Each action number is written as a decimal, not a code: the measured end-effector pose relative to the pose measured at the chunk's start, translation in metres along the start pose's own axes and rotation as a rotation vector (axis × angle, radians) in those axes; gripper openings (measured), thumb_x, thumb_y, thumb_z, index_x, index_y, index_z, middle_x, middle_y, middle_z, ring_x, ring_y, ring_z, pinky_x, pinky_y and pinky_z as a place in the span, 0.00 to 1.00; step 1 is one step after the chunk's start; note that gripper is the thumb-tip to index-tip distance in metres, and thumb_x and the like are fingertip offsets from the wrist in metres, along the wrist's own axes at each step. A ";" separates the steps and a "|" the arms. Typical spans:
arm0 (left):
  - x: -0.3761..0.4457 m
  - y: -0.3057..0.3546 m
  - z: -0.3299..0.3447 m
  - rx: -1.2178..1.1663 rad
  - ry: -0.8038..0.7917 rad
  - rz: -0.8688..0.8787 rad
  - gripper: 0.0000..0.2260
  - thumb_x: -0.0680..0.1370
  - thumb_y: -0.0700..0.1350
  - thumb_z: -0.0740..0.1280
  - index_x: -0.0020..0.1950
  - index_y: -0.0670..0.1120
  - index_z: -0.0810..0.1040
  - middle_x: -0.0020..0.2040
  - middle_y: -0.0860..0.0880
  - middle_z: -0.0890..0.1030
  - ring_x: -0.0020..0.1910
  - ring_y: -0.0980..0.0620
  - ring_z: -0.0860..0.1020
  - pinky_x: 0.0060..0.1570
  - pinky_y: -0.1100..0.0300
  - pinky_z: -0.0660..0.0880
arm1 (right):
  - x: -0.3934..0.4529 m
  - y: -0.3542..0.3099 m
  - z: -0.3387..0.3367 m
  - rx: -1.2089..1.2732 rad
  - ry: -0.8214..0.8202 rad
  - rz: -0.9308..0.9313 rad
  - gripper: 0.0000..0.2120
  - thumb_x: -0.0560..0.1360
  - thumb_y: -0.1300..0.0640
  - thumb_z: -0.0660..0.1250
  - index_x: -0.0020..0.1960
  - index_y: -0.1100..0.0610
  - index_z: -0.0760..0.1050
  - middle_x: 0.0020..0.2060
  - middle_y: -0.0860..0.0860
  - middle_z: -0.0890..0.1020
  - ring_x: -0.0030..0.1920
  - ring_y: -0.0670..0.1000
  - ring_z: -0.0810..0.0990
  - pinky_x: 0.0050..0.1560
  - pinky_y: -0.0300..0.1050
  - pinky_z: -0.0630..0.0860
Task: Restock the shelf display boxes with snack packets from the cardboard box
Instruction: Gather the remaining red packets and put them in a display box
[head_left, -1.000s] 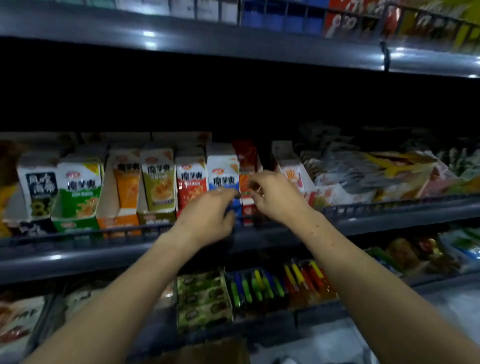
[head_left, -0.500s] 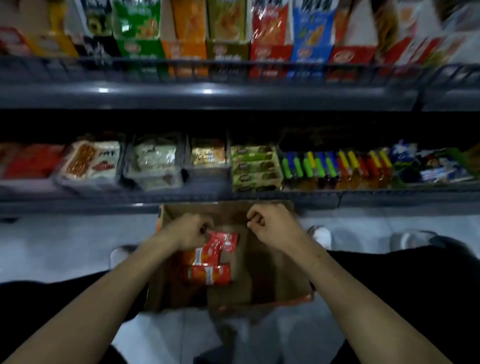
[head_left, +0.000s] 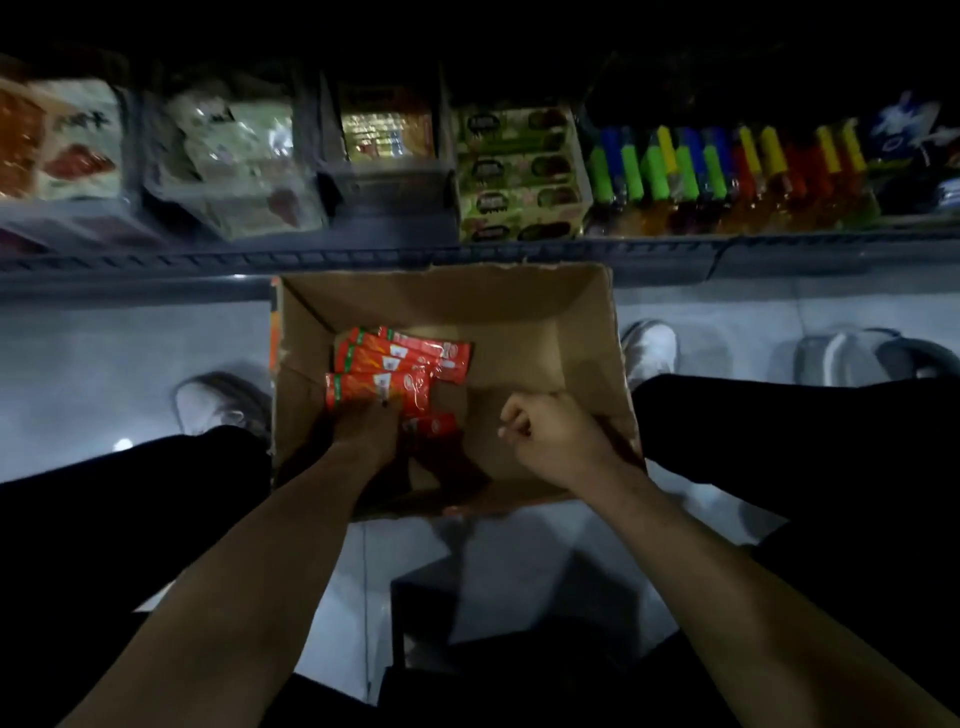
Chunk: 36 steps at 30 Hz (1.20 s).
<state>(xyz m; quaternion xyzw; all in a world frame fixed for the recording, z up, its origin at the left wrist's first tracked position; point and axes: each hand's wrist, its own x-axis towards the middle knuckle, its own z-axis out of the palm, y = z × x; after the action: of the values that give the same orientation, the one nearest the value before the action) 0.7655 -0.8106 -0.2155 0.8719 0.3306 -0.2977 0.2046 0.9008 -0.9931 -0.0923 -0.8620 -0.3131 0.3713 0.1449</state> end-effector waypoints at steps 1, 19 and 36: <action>0.000 0.002 0.007 0.049 -0.004 -0.014 0.21 0.83 0.47 0.55 0.75 0.44 0.61 0.74 0.40 0.64 0.71 0.40 0.65 0.71 0.49 0.62 | 0.000 0.002 -0.001 -0.033 0.017 0.010 0.03 0.75 0.54 0.67 0.47 0.52 0.78 0.44 0.49 0.84 0.47 0.51 0.81 0.48 0.48 0.79; 0.014 0.024 -0.041 -0.656 -0.240 0.142 0.12 0.72 0.40 0.74 0.53 0.51 0.81 0.55 0.51 0.81 0.56 0.49 0.78 0.55 0.61 0.72 | 0.033 0.012 0.003 0.332 0.080 0.239 0.10 0.76 0.59 0.69 0.56 0.59 0.81 0.50 0.56 0.84 0.48 0.53 0.82 0.54 0.48 0.78; 0.035 -0.024 0.010 0.034 0.161 0.032 0.18 0.77 0.51 0.67 0.66 0.49 0.76 0.62 0.44 0.77 0.60 0.42 0.76 0.58 0.51 0.74 | 0.026 0.025 0.013 0.391 0.196 0.349 0.10 0.76 0.60 0.69 0.57 0.59 0.81 0.49 0.56 0.85 0.48 0.54 0.84 0.53 0.53 0.81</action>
<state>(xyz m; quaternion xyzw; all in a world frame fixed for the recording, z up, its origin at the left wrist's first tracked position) 0.7661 -0.7835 -0.2499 0.9015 0.3271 -0.2287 0.1674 0.9160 -0.9951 -0.1274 -0.8903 -0.0670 0.3590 0.2721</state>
